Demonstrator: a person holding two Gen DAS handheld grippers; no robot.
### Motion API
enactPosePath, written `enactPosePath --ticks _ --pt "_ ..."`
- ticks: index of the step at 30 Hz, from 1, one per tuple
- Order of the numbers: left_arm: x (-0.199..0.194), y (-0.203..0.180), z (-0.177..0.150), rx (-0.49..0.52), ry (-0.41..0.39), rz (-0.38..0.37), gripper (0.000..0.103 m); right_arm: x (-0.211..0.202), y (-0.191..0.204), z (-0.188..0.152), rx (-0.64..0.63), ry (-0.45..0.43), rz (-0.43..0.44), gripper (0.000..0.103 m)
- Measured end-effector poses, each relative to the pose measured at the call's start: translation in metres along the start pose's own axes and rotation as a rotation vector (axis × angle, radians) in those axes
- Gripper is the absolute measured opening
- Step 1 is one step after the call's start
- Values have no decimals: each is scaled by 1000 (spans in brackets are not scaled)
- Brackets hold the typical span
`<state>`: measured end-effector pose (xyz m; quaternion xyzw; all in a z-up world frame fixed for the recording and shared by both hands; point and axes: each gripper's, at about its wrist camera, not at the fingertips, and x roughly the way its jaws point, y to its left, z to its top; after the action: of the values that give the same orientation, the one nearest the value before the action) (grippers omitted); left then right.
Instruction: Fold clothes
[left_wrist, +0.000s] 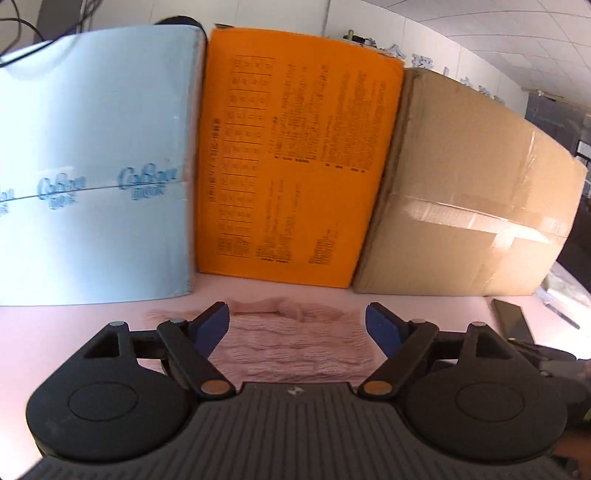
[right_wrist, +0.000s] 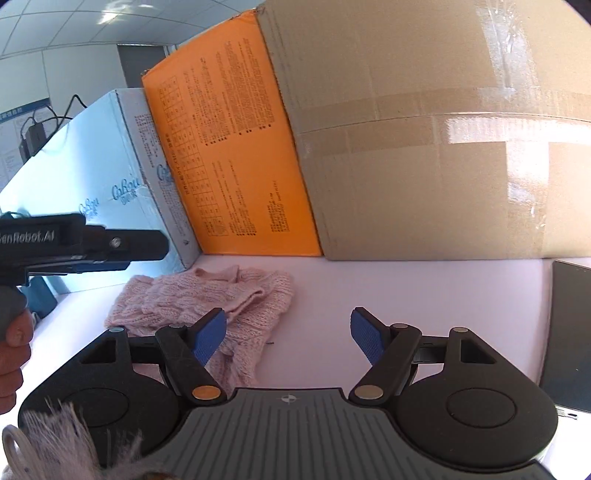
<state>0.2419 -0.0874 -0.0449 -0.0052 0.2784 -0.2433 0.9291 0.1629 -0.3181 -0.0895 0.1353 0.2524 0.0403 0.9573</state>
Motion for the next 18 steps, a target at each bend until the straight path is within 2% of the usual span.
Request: enactPosePath --ticks 2,4,6,10,12,15,16,17,18 --pt "1 22 -4 -13 34 96 78 8 3 3 31 15 57 72" --pt "9 38 -4 -41 69 185 69 18 6 6 80 36 117 72" --pt "15 49 -3 -65 79 234 65 30 10 11 106 48 129 69" --pt "21 52 0 -18 71 242 65 53 12 21 123 65 123 57" --pt "29 47 -3 47 100 250 65 65 9 24 127 101 121 48" --pt "44 39 -14 162 163 305 65 79 3 24 134 148 118 42" --pt "48 39 -18 181 181 316 65 81 3 24 126 160 122 27" --pt "49 39 -21 190 191 326 66 82 4 23 113 168 121 6" --pt "46 37 -23 188 184 335 66 83 5 23 97 172 125 6"
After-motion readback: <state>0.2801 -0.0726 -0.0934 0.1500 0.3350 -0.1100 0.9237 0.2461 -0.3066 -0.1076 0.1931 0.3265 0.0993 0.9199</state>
